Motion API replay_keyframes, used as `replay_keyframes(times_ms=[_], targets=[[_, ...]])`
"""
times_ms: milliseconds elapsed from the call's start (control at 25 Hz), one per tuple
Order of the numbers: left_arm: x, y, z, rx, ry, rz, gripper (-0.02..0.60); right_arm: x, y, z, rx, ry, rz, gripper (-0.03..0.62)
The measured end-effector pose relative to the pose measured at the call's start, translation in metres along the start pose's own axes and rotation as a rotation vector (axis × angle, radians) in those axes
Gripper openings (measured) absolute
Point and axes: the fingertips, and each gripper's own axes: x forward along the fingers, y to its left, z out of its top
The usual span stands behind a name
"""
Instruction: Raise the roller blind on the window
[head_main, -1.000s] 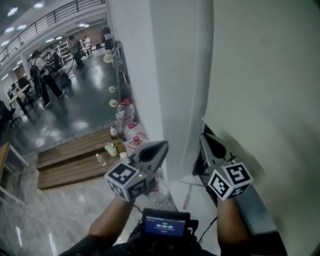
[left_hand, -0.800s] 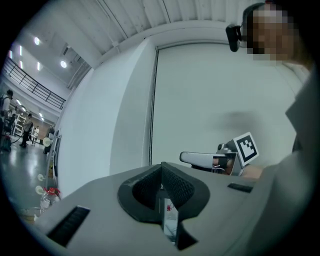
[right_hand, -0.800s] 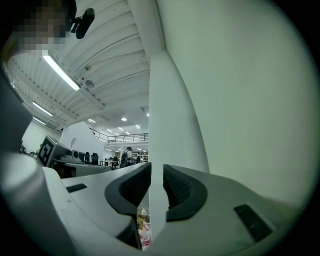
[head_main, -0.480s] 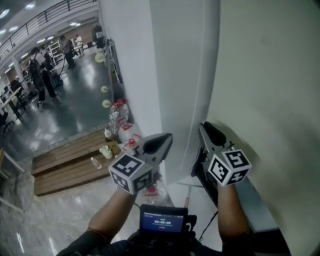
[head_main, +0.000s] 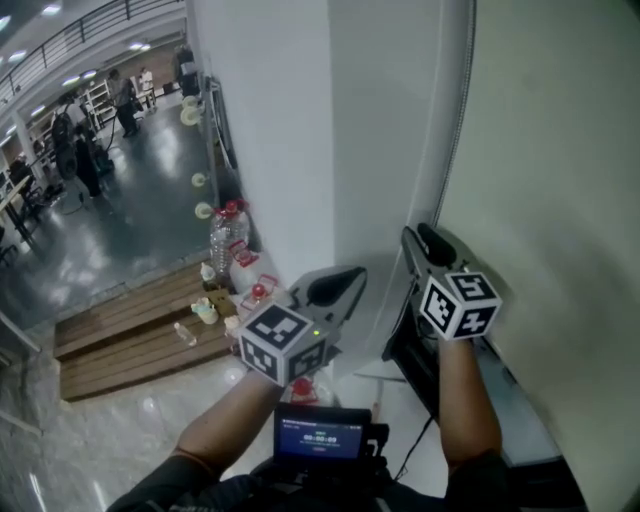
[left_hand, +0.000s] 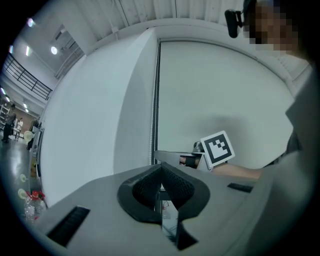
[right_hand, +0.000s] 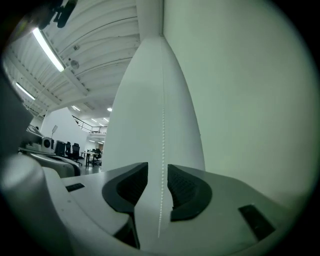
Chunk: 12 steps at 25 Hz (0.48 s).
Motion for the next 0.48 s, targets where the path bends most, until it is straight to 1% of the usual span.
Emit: replay_keyframes(times_ms=[120,360,440,480], targets=[[0.003,0.003,-0.003,-0.005,0.009,-0.013,-0.006,0.014,-0.006,0.0,-0.005,0.002,-0.006,0.135],[0.007,0.005,-0.004,0.01,0.02,-0.031,-0.006,0.03,-0.007,0.001,-0.021,0.023,0.031,0.126],[0.008,0.007,-0.002,0.009,0.016,-0.03,-0.006,0.031,-0.008,0.0,-0.019,0.02,0.028,0.077],[0.008,0.008,-0.002,0.008,0.016,-0.031,-0.006,0.031,-0.009,-0.001,-0.017,0.018,0.028,0.025]])
